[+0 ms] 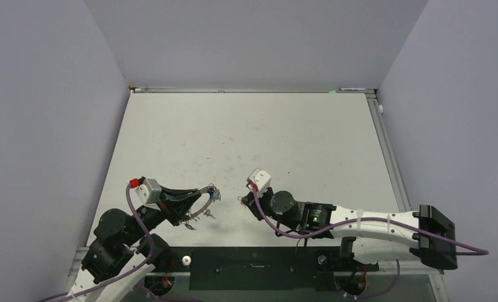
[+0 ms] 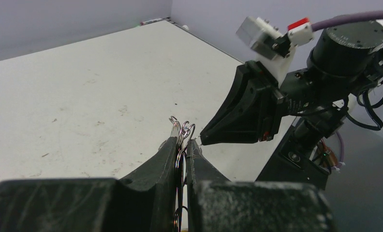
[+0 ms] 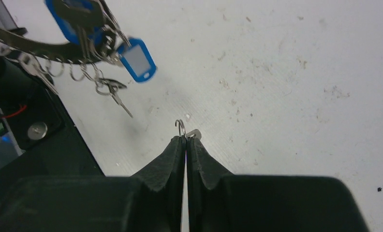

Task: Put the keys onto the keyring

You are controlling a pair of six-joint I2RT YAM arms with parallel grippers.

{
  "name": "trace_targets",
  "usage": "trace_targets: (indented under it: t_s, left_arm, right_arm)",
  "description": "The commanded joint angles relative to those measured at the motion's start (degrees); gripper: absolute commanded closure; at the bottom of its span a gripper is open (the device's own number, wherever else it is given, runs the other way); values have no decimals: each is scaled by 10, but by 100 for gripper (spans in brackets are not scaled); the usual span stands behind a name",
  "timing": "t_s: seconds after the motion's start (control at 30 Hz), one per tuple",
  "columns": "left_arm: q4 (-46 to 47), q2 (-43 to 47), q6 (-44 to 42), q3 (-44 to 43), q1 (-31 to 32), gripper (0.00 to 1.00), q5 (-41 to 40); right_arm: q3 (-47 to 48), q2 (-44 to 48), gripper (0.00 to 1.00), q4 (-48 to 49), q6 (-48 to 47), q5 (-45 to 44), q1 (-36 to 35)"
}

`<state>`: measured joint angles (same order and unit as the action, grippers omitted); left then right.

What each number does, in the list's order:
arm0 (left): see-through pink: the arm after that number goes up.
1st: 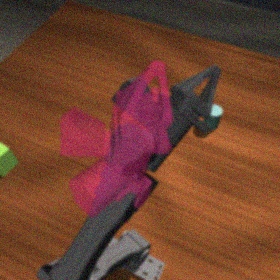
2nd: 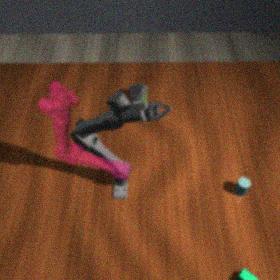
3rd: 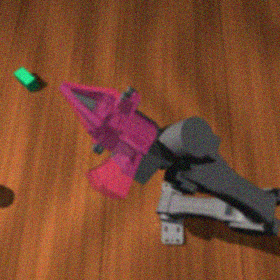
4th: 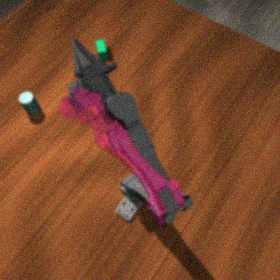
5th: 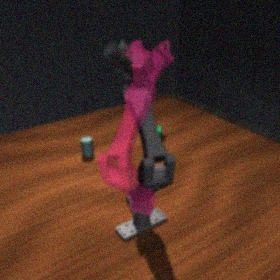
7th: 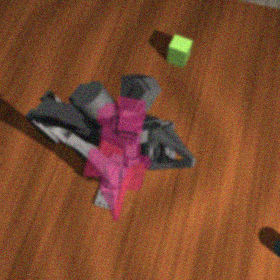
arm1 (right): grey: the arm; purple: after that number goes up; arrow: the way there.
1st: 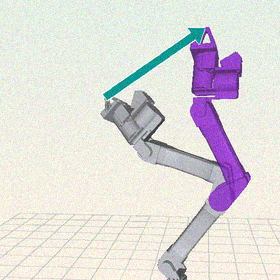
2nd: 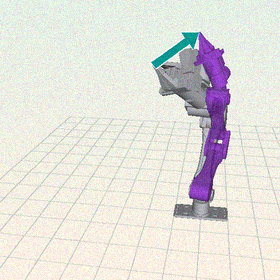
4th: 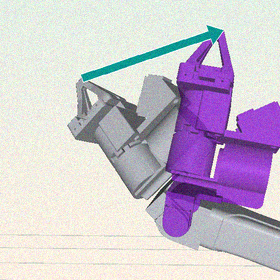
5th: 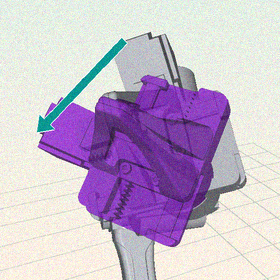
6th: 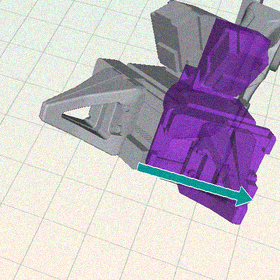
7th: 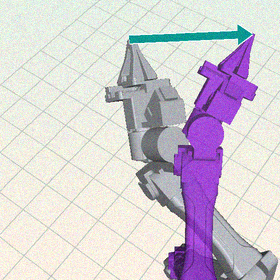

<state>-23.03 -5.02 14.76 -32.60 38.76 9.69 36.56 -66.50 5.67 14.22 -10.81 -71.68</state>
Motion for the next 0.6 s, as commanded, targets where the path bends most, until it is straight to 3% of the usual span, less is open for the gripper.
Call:
trace_targets:
  t_s: [0.0,0.27,0.57]
  left_arm:
    - [81,-6,17,2,-4,100,73]
    - [154,5,31,33,-4,100,153]
    - [221,-37,52,45,-4,100,292]
  right_arm:
    - [-21,85,95,100,-40,-59,-35]
    - [-60,216,95,180,-19,-44,-64]
    - [1,205,95,148,-54,22,-75]
